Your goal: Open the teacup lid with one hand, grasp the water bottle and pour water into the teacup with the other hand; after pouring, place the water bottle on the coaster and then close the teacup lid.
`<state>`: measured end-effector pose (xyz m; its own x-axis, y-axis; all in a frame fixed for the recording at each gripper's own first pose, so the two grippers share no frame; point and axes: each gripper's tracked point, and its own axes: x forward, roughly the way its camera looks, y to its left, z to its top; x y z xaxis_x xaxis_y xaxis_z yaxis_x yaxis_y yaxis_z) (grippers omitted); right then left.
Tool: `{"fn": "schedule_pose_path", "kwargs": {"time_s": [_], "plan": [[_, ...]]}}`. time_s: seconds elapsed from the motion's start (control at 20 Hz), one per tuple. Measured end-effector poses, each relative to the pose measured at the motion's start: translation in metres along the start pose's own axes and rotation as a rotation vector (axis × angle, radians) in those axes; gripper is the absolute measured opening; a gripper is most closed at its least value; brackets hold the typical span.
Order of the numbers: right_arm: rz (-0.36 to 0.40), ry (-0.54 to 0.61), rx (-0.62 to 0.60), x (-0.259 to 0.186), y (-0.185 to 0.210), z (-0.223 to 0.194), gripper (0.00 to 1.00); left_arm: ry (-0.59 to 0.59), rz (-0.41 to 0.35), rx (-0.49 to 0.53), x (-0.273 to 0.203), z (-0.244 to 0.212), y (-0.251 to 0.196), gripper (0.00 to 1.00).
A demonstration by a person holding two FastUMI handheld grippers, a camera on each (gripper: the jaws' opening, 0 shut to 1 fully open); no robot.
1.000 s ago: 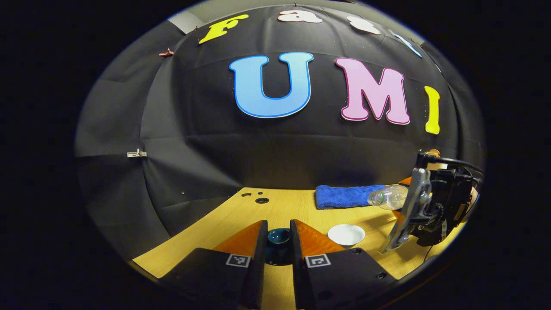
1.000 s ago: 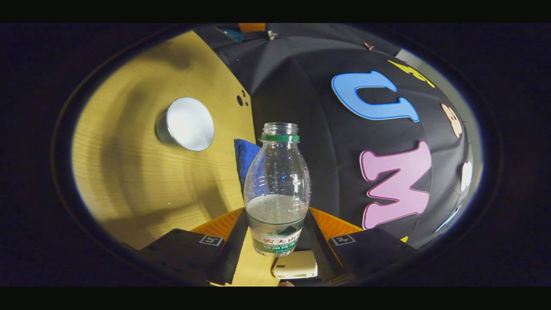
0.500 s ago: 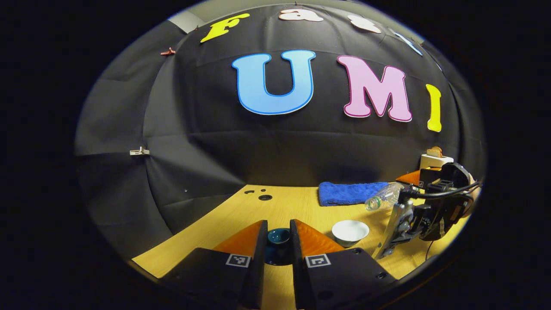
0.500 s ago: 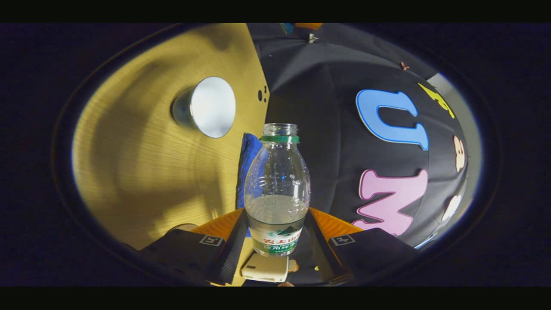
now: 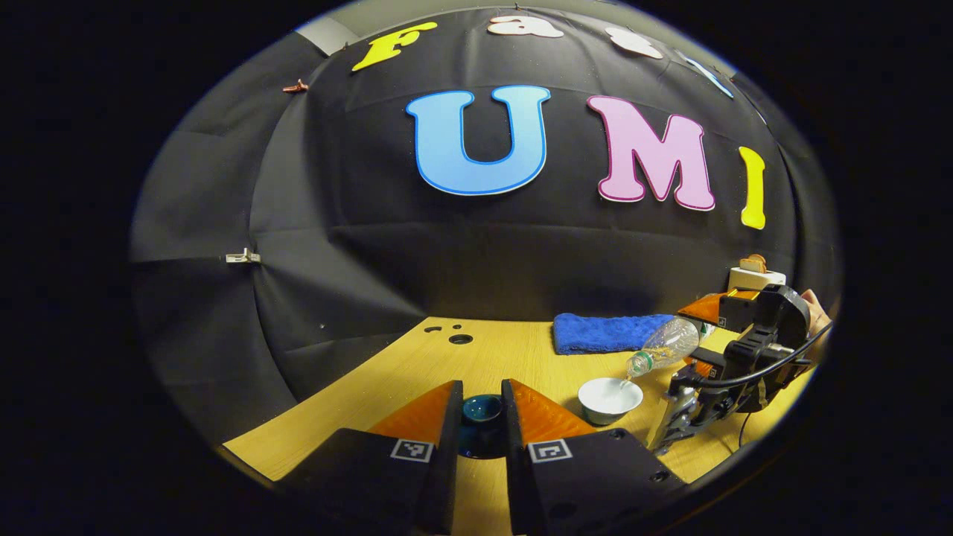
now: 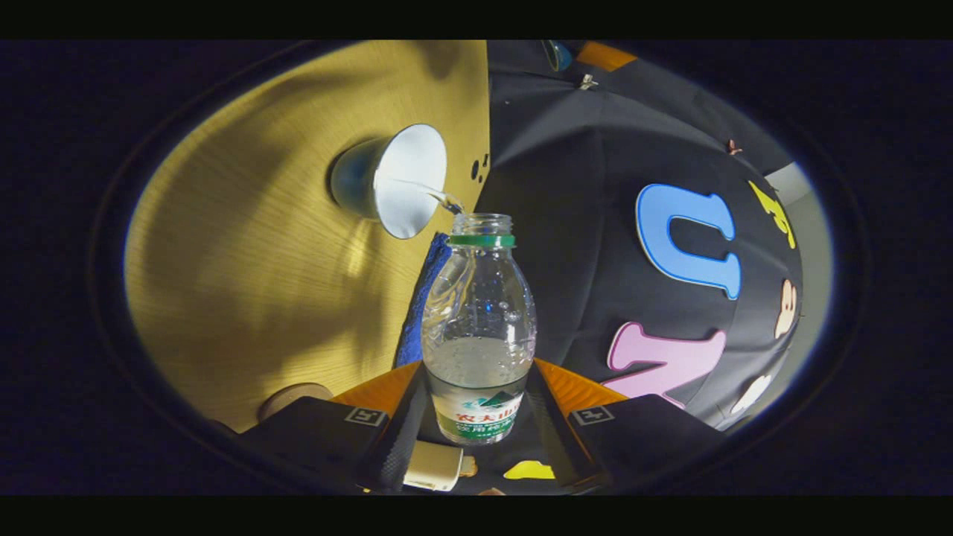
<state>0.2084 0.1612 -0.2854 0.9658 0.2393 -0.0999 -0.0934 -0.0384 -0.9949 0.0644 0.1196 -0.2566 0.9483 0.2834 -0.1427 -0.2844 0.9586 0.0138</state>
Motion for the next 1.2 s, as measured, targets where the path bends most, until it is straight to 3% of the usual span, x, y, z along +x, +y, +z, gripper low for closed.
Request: {"fn": "schedule_pose_path", "kwargs": {"time_s": [0.05, 0.25, 0.85, 0.95, 1.0, 1.05, 1.2], "plan": [[-0.004, 0.0, -0.013, 0.0, -0.001, -0.001, 0.74, 0.001, 0.002, -0.001, -0.001, -0.002, 0.001, 0.32], [-0.004, 0.004, -0.037, 0.003, -0.004, -0.002, 0.74, 0.0, 0.007, -0.008, -0.002, -0.001, 0.004, 0.29], [-0.074, -0.039, -0.165, 0.002, -0.012, 0.005, 0.74, 0.002, 0.009, -0.027, -0.002, -0.006, 0.004, 0.32], [-0.08, -0.048, -0.182, 0.004, -0.014, 0.009, 0.74, 0.002, 0.01, -0.028, -0.003, -0.006, 0.004, 0.28], [-0.08, -0.051, -0.188, 0.004, -0.014, 0.01, 0.74, 0.001, 0.011, -0.029, -0.004, -0.005, 0.005, 0.32], [-0.081, -0.053, -0.192, 0.005, -0.015, 0.009, 0.74, -0.002, 0.009, -0.03, -0.005, -0.004, 0.005, 0.29], [-0.092, -0.058, -0.228, 0.004, -0.02, 0.008, 0.74, -0.006, 0.006, -0.033, -0.006, -0.003, 0.004, 0.32]]}}
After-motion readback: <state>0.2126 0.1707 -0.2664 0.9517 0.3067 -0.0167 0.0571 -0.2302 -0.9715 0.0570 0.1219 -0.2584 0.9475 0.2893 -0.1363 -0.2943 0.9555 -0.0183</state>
